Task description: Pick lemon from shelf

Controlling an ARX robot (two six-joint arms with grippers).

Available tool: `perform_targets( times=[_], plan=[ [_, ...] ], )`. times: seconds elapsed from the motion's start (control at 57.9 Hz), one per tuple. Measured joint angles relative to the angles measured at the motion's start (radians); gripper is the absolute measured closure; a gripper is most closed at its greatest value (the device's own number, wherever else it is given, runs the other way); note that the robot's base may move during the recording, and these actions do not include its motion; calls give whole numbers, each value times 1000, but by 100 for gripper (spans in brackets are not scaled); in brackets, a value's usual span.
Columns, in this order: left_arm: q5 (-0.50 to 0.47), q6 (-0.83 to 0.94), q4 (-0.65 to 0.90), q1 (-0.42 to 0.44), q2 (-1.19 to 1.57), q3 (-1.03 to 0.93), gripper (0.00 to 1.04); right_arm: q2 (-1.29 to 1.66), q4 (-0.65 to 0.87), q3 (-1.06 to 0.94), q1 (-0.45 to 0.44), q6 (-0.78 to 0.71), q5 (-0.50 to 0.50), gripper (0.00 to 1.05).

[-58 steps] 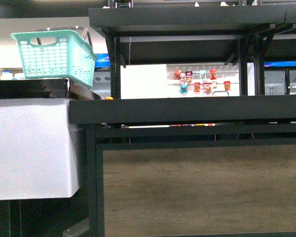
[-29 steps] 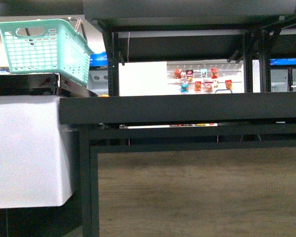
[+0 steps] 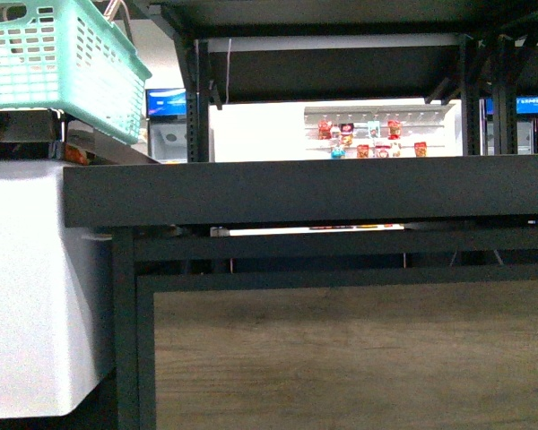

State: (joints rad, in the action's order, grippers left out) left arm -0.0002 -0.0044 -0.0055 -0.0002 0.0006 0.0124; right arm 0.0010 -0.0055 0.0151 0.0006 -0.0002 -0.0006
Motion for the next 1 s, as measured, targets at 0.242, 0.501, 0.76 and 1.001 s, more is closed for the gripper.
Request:
perform_targets(
  times=[0.242,0.501,0.76,1.001],
  plan=[
    [0,0,0,0,0,0,8,0,0,0,0,0,0,7],
    [0,0,0,0,0,0,8,0,0,0,0,0,0,7],
    [0,0,0,0,0,0,8,0,0,0,0,0,0,7],
    [0,0,0,0,0,0,8,0,0,0,0,0,-2,7]
  ],
)
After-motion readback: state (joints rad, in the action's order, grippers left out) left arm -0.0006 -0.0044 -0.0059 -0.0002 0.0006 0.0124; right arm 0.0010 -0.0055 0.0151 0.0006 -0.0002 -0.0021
